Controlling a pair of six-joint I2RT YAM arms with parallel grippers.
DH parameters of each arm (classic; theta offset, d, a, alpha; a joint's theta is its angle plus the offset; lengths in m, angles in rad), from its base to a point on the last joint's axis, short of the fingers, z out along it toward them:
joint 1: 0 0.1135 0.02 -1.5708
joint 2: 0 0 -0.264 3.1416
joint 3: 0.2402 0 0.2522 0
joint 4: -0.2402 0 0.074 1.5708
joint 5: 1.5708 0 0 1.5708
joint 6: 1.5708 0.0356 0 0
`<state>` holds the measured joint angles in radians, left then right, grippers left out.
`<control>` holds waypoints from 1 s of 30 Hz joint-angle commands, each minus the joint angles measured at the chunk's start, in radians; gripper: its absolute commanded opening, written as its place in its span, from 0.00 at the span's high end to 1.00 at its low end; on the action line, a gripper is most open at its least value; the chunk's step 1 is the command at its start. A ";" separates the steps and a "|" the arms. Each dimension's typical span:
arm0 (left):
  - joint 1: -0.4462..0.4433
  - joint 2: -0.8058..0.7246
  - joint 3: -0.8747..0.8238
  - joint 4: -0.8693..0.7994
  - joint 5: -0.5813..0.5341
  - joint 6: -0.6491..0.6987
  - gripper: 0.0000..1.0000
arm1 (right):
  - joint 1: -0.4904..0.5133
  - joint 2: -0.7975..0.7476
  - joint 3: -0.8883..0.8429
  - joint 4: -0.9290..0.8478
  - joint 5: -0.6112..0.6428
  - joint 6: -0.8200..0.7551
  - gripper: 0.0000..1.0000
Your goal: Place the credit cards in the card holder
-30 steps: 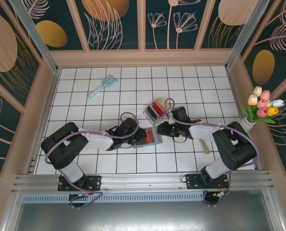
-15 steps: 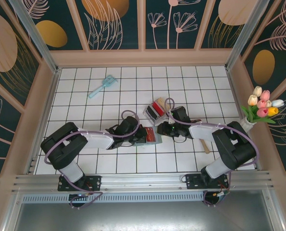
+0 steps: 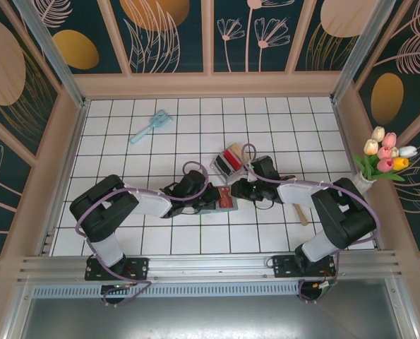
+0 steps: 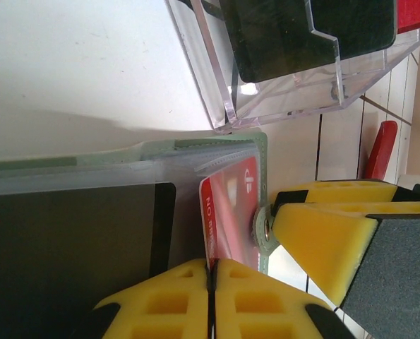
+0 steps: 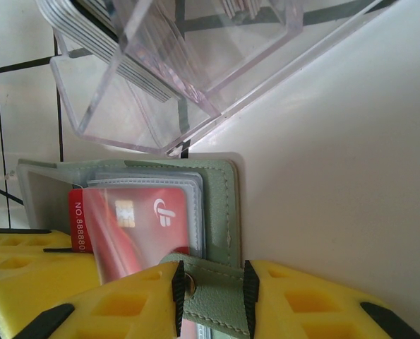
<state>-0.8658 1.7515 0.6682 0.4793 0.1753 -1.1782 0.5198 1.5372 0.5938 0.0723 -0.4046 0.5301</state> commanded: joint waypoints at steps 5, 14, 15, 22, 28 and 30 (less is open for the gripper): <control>-0.007 -0.066 0.002 -0.087 -0.051 0.030 0.80 | 0.017 -0.025 0.021 -0.071 0.044 -0.006 0.68; -0.006 -0.179 -0.008 -0.200 -0.153 0.075 0.64 | 0.006 -0.166 0.118 -0.216 0.153 -0.095 0.62; -0.007 -0.184 -0.007 -0.209 -0.162 0.074 0.65 | 0.006 -0.177 0.124 -0.218 0.148 -0.096 0.62; 0.000 -0.197 0.022 -0.261 -0.227 0.075 0.61 | 0.005 -0.222 0.195 -0.259 0.285 -0.116 0.61; 0.091 -0.156 0.066 -0.195 -0.159 0.049 0.54 | -0.030 -0.116 0.364 -0.336 0.368 -0.238 0.61; 0.131 -0.136 0.079 -0.136 -0.119 0.036 0.49 | -0.038 -0.069 0.417 -0.354 0.362 -0.274 0.61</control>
<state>-0.7799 1.5829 0.7151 0.2623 0.0113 -1.1294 0.4942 1.4120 0.9413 -0.2218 -0.0906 0.3450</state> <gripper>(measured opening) 0.502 0.392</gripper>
